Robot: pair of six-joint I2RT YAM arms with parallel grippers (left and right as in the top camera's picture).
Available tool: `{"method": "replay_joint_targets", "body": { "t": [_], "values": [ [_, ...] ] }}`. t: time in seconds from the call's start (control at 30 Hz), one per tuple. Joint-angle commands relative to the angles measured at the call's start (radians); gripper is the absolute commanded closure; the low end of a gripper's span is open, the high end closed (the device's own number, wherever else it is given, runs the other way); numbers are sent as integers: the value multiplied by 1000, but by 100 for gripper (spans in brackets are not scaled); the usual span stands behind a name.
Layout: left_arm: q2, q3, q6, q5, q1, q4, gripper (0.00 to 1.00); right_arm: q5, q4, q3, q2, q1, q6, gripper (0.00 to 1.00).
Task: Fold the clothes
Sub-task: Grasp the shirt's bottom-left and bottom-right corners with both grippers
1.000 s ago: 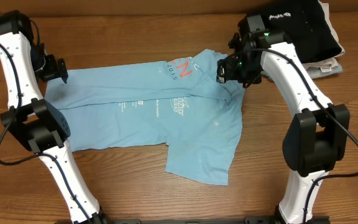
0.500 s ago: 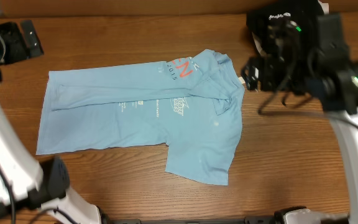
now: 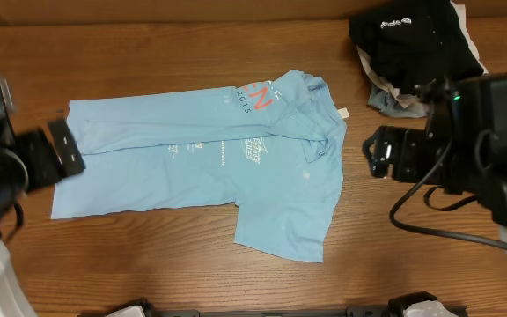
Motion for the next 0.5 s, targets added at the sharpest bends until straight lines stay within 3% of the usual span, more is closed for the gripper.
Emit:
{"method": "replay_joint_targets", "body": {
  "t": [0.0,0.17,0.47],
  "values": [
    [-55,-186,-122,-155,-2,33,0,3,42,-110,-12,61,58,9],
    [-87,-454,-197,-176,0,178,0,-14,190,-326,-16,173,121,0],
    [-45,-902,-348,-175,124,549,0,-67,528,-698,1,204,229,0]
  ]
}}
